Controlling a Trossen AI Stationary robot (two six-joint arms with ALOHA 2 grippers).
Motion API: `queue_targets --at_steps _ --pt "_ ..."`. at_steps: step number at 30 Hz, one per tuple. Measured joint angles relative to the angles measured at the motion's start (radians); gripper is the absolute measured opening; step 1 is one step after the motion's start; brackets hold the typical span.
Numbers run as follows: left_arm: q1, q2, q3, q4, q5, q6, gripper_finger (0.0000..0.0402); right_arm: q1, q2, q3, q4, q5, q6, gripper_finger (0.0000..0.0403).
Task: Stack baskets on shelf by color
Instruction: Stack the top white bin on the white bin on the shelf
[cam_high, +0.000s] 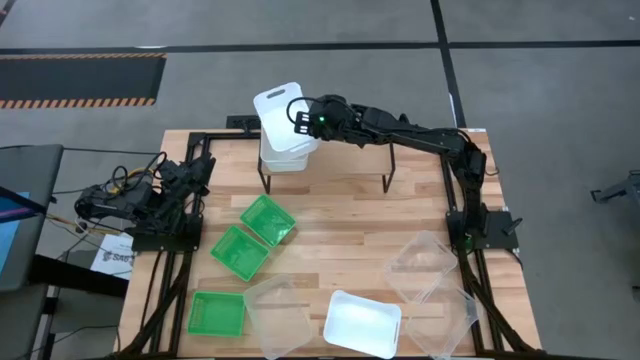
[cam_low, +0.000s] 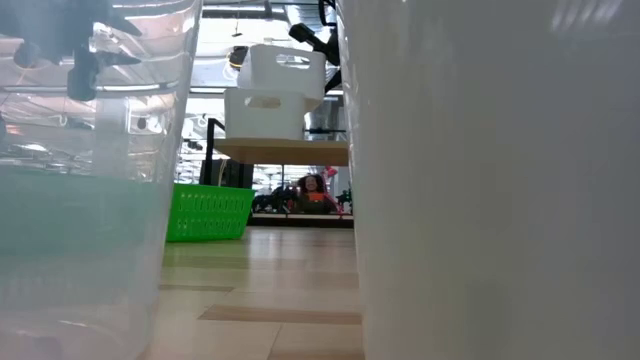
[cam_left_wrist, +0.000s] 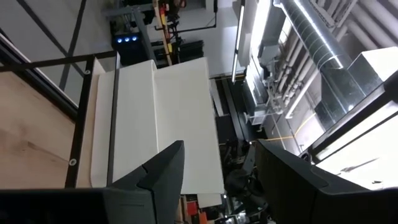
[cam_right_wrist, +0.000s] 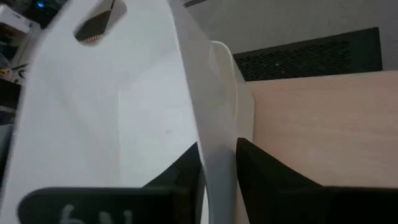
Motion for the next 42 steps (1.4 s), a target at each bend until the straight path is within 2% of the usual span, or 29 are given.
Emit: queue_targets --at_steps 9,14,20,34,38,42 --pt "0.0 0.0 0.0 0.0 -0.009 -0.004 0.0185 0.005 0.0 0.0 0.0 0.0 -0.029 0.0197" --pt "0.0 0.0 0.0 0.0 -0.01 -0.009 0.0185 0.003 0.0 0.0 0.033 -0.004 -0.039 0.0224" --pt "0.0 0.0 0.0 0.0 -0.01 -0.01 0.0185 0.002 0.0 0.0 0.075 -0.059 -0.068 0.0229" --pt "0.0 0.0 0.0 0.0 -0.009 -0.011 0.0185 -0.013 -0.056 0.0 0.04 -0.09 -0.226 0.0225" --pt "0.0 0.0 0.0 0.001 -0.006 -0.011 0.0185 -0.017 -0.116 0.002 -0.065 -0.102 -0.278 0.0225" --pt "0.0 0.0 0.0 0.0 -0.006 -0.011 0.0185 -0.017 -0.16 0.002 -0.242 -0.06 -0.315 0.0225"
